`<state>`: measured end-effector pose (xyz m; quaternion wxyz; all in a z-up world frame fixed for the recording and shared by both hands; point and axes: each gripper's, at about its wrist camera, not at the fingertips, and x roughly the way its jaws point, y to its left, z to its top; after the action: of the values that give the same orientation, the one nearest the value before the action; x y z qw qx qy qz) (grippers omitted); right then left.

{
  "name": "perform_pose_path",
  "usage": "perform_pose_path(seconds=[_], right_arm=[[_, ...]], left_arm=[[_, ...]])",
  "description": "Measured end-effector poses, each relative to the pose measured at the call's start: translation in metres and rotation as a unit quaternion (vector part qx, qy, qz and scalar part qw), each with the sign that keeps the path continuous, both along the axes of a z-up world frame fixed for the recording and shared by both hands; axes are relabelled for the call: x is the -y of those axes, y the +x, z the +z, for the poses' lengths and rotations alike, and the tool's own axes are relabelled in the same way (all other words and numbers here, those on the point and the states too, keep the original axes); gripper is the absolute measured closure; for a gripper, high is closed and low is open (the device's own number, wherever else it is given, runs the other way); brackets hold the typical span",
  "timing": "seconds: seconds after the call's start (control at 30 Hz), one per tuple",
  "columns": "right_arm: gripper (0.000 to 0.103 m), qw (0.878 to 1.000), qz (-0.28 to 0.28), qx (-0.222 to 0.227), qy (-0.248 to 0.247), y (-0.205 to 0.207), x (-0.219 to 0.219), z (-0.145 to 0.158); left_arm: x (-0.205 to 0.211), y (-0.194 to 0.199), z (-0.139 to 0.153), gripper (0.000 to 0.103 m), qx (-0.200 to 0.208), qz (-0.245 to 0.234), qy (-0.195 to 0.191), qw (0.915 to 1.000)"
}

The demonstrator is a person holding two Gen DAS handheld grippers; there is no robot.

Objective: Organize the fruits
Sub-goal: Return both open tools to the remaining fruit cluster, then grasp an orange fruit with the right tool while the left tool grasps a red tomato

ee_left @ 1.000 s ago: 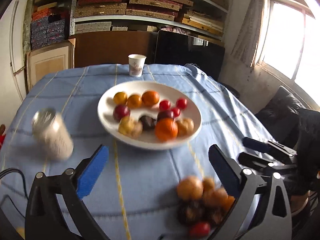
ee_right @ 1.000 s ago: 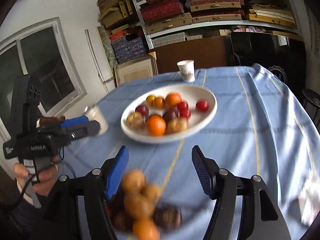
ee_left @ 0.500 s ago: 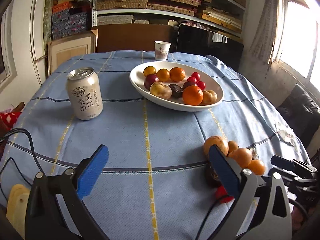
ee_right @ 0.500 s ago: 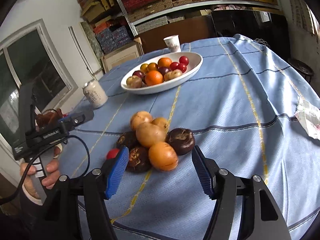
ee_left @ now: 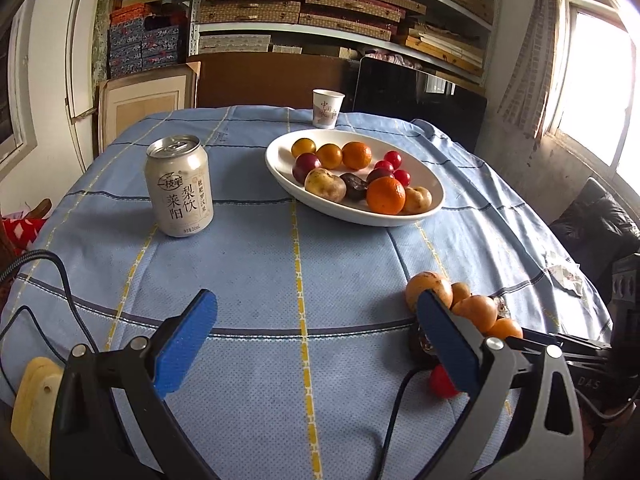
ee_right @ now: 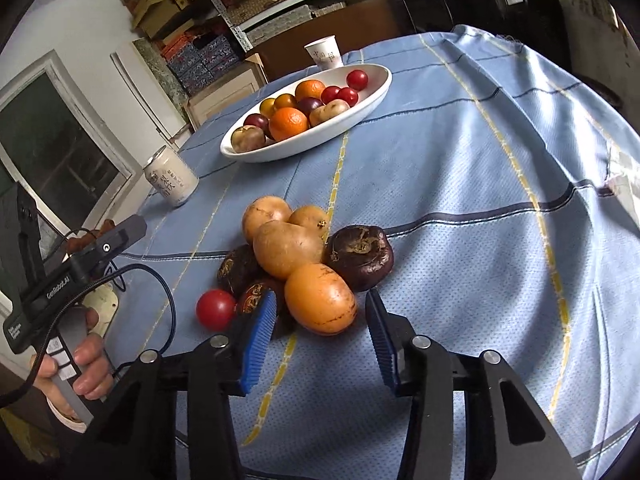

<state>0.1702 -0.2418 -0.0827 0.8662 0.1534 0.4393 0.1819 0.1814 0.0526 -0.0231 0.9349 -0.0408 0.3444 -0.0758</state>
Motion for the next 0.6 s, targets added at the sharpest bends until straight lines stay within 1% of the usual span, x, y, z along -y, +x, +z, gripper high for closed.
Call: perform_pose_path(seconds=[0.13, 0.4, 0.43, 0.47, 0.5, 0.6], right_arm=[[0.057, 1.000, 0.000, -0.005, -0.002, 0.0018, -0.0013, -0.0013], [0.057, 1.000, -0.005, -0.013, 0.004, 0.0058, -0.0005, -0.0039], [0.061, 1.000, -0.006, -0.014, 0.004, 0.0065, -0.0004, -0.0047], [0.062, 1.000, -0.004, -0.015, 0.008, 0.0067, 0.0000, -0.0055], [0.066, 1.000, -0.001, -0.014, 0.013, 0.0065, 0.0007, -0.0059], [0.066, 1.000, -0.007, -0.008, 0.025, 0.0036, 0.0065, -0.0055]], left_arm=[[-0.0018, -0.0011, 0.0010, 0.005, 0.001, 0.001, -0.006, 1.0000], [-0.0019, -0.0006, -0.0001, 0.005, -0.002, 0.000, -0.005, 1.0000], [-0.0019, -0.0006, -0.0004, 0.005, -0.002, 0.000, -0.005, 1.0000], [-0.0018, -0.0005, -0.0005, 0.005, -0.002, 0.000, -0.004, 1.0000], [-0.0019, -0.0005, -0.0005, 0.005, -0.002, 0.000, -0.005, 1.0000], [-0.0040, -0.0005, 0.0000, 0.005, -0.001, 0.003, -0.009, 1.0000]])
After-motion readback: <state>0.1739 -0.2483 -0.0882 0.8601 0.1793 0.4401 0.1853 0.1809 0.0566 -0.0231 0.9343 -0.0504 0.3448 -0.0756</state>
